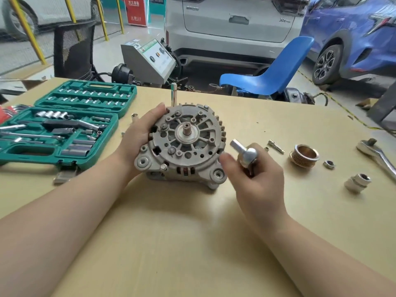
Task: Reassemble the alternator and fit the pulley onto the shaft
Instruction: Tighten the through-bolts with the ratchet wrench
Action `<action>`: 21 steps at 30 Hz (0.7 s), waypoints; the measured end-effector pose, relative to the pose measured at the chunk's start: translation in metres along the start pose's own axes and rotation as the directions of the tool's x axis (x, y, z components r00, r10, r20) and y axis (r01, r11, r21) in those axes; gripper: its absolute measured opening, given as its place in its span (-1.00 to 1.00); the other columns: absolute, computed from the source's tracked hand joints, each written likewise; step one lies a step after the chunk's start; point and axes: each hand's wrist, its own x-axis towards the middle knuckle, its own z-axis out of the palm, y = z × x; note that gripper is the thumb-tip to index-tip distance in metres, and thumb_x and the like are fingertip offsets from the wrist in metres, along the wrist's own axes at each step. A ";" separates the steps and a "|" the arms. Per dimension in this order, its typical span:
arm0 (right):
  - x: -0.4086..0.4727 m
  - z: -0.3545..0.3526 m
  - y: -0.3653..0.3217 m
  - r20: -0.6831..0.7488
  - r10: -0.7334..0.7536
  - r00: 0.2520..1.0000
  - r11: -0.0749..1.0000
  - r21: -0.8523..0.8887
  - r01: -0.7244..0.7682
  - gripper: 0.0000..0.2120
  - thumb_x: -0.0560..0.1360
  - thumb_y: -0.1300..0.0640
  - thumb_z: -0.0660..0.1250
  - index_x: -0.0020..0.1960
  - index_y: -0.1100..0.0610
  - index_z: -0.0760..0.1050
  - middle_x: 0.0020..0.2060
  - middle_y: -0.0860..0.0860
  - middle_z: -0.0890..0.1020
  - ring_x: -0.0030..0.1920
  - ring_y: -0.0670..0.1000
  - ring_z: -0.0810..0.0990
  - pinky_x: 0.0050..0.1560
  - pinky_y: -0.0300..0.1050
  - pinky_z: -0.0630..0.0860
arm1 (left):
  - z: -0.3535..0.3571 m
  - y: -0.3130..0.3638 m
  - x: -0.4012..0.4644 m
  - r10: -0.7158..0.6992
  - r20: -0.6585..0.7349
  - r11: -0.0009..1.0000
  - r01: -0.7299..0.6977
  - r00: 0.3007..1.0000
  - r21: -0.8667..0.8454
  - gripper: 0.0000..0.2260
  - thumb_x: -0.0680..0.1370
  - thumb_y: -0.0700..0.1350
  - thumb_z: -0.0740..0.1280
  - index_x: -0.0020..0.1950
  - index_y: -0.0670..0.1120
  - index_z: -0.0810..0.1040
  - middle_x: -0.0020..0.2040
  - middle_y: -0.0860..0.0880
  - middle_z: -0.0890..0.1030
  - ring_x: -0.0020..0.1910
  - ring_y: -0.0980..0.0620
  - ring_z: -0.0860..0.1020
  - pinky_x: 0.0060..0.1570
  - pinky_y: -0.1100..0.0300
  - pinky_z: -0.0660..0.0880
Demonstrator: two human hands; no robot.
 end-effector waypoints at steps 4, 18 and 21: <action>0.001 0.001 0.006 0.005 -0.020 1.000 0.995 -0.098 0.020 -0.58 0.49 -0.05 0.48 -0.32 -0.11 0.24 -0.47 -0.14 0.34 -0.41 -0.15 0.24 -0.38 -0.28 0.22 | -0.001 -0.009 0.002 0.022 -0.079 0.999 -0.024 0.997 -0.025 -0.58 0.71 0.12 0.25 0.24 -0.16 0.74 0.25 -0.25 0.71 0.24 -0.27 0.69 0.14 -0.14 0.68; 0.053 -0.022 0.036 -0.163 0.231 0.959 0.973 0.019 -0.231 -0.58 0.46 -0.01 0.60 -0.25 0.05 0.35 -0.38 -0.06 0.37 -0.32 -0.01 0.33 -0.23 -0.03 0.30 | -0.004 -0.020 -0.012 0.327 0.090 0.789 -0.324 0.941 0.522 -0.64 0.48 0.15 0.36 0.22 0.10 0.42 0.15 0.12 0.61 0.14 0.01 0.63 -0.07 0.18 0.56; 0.057 -0.024 0.036 -0.125 0.275 0.953 0.961 0.046 -0.271 -0.58 0.47 0.00 0.60 -0.21 0.08 0.36 -0.32 0.06 0.38 -0.29 0.08 0.36 -0.22 0.03 0.33 | -0.007 -0.013 -0.012 0.285 0.097 0.879 -0.300 0.954 0.371 -0.83 0.58 -0.01 0.21 0.14 0.01 0.46 0.09 0.00 0.62 0.09 0.01 0.58 -0.05 0.09 0.48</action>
